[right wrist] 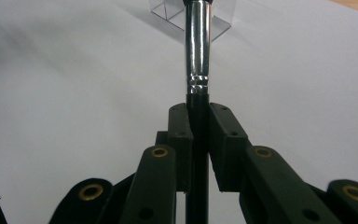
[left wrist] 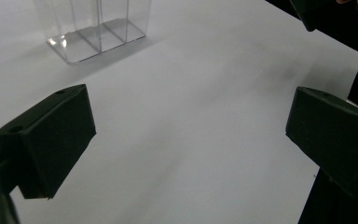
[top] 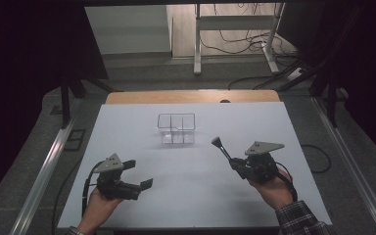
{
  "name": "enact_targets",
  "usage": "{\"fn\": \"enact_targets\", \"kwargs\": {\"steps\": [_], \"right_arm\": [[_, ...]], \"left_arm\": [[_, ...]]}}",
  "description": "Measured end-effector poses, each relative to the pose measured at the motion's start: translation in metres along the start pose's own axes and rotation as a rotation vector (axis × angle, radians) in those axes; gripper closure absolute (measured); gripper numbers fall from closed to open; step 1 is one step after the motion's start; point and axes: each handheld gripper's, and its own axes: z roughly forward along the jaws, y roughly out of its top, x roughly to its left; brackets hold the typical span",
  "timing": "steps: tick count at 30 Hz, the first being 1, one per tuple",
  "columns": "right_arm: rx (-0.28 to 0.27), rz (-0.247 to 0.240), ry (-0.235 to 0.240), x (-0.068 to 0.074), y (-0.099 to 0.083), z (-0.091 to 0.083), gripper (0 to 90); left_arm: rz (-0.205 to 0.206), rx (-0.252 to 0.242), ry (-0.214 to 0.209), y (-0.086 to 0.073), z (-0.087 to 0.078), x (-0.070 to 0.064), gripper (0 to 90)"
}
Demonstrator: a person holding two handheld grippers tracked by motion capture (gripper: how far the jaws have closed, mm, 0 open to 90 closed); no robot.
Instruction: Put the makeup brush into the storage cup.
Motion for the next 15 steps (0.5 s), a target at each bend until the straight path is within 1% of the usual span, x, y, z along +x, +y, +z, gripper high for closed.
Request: {"fn": "enact_targets", "kwargs": {"steps": [3, 5, 8, 11, 15], "right_arm": [[-0.012, -0.002, 0.001, 0.002, -0.001, -0.002, 79.5], [-0.019, -0.005, 0.001, 0.003, -0.002, -0.004, 79.5], [-0.024, -0.011, -0.002, 0.003, -0.002, -0.004, 79.5], [-0.028, -0.007, 0.003, 0.005, -0.001, -0.004, 79.4], [-0.033, -0.015, 0.011, 0.009, 0.001, -0.003, 79.4]], "left_arm": [[0.004, -0.001, -0.021, 0.006, 0.008, -0.002, 1.6], [-0.004, -0.006, -0.049, 0.009, 0.013, -0.002, 1.4], [0.004, 0.001, -0.078, 0.013, 0.022, -0.003, 1.4], [0.011, 0.002, -0.107, 0.019, 0.031, -0.006, 1.1], [0.006, -0.008, -0.142, 0.025, 0.041, -0.008, 0.8]]}}
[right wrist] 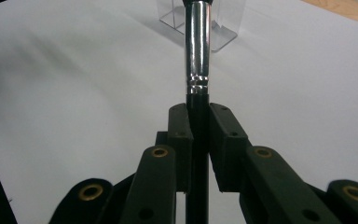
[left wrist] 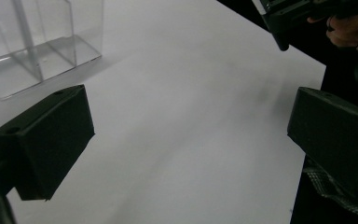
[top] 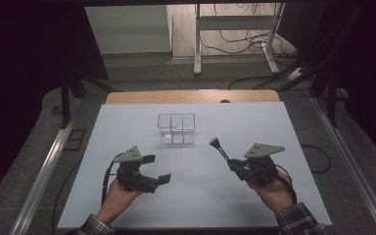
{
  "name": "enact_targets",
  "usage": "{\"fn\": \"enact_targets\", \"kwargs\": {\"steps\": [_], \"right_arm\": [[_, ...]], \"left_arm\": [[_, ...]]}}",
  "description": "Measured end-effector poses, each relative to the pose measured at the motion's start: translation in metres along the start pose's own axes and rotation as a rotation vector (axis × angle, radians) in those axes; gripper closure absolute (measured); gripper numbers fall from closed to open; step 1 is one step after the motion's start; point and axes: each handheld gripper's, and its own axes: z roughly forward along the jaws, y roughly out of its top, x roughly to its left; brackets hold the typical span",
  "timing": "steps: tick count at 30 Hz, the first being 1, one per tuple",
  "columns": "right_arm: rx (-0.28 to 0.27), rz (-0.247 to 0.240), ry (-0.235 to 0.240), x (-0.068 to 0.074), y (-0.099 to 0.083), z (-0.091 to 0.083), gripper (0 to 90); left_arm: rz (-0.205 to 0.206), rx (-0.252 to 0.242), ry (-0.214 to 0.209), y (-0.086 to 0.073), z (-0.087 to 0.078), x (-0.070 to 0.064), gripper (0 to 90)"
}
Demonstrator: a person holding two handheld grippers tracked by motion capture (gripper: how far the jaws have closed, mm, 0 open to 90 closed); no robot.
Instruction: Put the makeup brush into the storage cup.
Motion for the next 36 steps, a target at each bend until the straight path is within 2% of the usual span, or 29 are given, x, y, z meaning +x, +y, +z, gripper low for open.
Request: {"fn": "enact_targets", "kwargs": {"steps": [4, 10, 14, 22, 36], "right_arm": [[-0.003, -0.013, 0.005, 0.002, 0.002, 0.000, 79.4], [-0.007, -0.021, 0.018, 0.005, 0.004, 0.003, 79.4], [-0.011, -0.023, 0.037, 0.007, 0.006, 0.005, 79.4], [-0.011, -0.039, 0.054, 0.012, 0.009, 0.011, 79.4], [-0.005, -0.055, 0.105, 0.025, 0.014, 0.026, 79.4]], "left_arm": [[-0.008, 0.000, -0.039, 0.003, 0.011, 0.001, 0.7], [0.008, 0.000, -0.067, 0.009, 0.025, -0.001, 0.8], [0.005, -0.003, -0.090, 0.011, 0.032, -0.002, 0.8], [0.009, 0.005, -0.116, 0.013, 0.041, -0.004, 0.9], [-0.013, -0.021, -0.190, 0.020, 0.056, -0.002, 1.9]]}}
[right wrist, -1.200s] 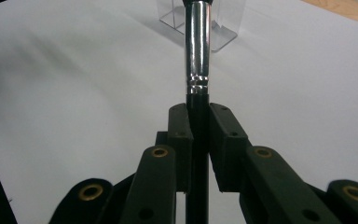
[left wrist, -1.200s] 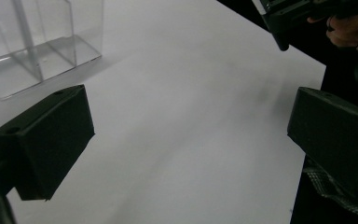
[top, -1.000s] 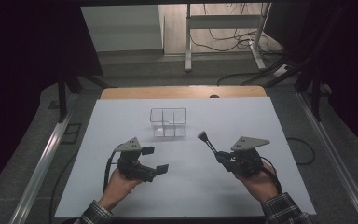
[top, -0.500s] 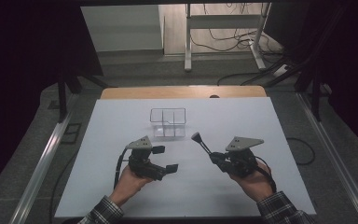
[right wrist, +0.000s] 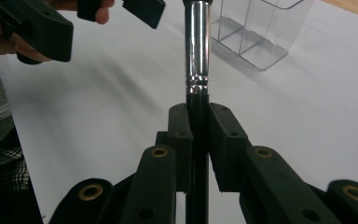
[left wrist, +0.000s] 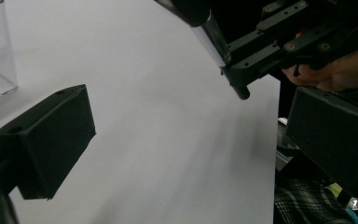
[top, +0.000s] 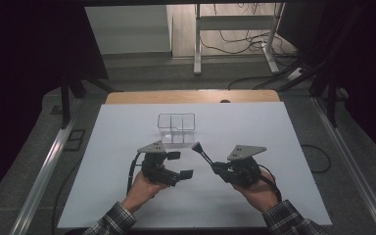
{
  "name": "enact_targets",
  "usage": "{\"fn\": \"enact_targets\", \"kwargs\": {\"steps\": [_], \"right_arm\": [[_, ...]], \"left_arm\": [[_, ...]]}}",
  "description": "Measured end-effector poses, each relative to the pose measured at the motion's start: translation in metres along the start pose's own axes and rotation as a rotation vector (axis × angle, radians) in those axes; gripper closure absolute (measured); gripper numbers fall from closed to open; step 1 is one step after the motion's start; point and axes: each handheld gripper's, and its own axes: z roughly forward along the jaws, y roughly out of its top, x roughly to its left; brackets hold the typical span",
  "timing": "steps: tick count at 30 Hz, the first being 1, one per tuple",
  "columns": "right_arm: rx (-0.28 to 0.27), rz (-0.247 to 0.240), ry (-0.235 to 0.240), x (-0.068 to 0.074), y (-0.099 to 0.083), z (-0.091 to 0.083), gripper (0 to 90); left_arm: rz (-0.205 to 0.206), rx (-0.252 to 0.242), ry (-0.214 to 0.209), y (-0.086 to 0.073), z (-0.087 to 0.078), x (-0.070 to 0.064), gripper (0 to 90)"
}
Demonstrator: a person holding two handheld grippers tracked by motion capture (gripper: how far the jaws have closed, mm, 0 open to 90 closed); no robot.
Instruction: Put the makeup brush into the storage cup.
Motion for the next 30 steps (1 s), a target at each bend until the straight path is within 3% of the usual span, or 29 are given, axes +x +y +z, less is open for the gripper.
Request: {"fn": "enact_targets", "kwargs": {"steps": [12, 18, 30], "right_arm": [[-0.019, 0.004, 0.034, 0.008, 0.002, 0.006, 79.4], [-0.022, -0.012, 0.050, 0.013, 0.002, 0.009, 79.4], [-0.029, -0.040, 0.077, 0.022, 0.003, 0.013, 79.4]], "left_arm": [[-0.008, -0.004, -0.044, 0.005, 0.011, 0.000, 8.6], [-0.001, -0.006, -0.070, 0.007, 0.012, -0.003, 20.7], [-0.029, -0.007, -0.138, 0.008, 0.012, -0.004, 53.6]]}}
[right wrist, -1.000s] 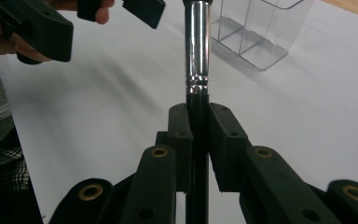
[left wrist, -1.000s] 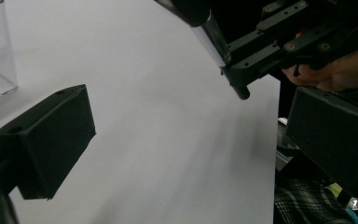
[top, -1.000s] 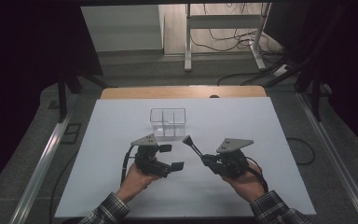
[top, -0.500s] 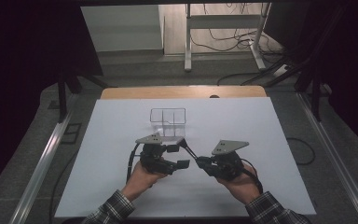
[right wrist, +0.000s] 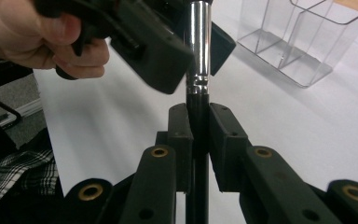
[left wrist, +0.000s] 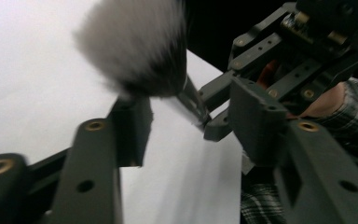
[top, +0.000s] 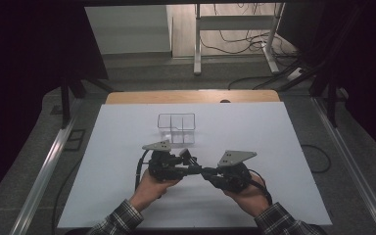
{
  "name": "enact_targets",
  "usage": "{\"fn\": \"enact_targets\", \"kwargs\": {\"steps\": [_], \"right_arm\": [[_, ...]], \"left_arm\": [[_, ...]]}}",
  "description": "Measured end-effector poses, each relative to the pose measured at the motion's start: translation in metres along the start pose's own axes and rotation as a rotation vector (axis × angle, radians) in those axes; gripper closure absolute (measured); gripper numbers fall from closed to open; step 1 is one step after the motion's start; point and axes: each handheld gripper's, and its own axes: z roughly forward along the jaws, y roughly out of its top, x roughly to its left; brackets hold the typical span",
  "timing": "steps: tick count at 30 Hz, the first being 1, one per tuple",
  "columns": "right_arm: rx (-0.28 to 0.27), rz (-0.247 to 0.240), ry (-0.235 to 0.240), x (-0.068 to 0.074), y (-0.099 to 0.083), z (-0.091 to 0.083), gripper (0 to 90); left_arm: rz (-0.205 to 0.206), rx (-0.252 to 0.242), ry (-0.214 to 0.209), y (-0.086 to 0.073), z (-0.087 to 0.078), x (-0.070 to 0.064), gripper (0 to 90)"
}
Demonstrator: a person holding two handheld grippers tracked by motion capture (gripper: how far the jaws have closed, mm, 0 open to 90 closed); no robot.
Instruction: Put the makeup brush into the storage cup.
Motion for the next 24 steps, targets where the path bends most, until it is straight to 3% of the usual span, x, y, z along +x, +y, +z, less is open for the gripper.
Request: {"fn": "enact_targets", "kwargs": {"steps": [3, 6, 7, 14, 24], "right_arm": [[0.003, -0.003, 0.002, 0.0008, -0.0001, 0.0007, 79.4], [0.006, -0.012, 0.005, 0.0013, -0.0007, 0.0021, 79.2], [0.013, -0.020, 0.006, 0.0023, -0.0007, 0.0033, 79.1], [0.013, -0.024, 0.007, 0.0021, -0.0014, 0.0047, 76.8], [0.038, 0.003, -0.005, -0.0032, -0.0054, 0.0078, 52.8]], "left_arm": [[-0.007, 0.005, 0.008, -0.0003, -0.0002, 0.0008, 63.8], [-0.044, -0.015, -0.059, -0.0003, -0.0008, 0.0029, 73.6], [-0.039, -0.013, -0.051, 0.0001, -0.0004, 0.0016, 76.5], [-0.019, 0.011, -0.022, 0.0024, -0.0009, -0.0025, 77.1], [0.007, 0.016, 0.029, 0.0035, -0.0046, -0.0032, 77.0]]}}
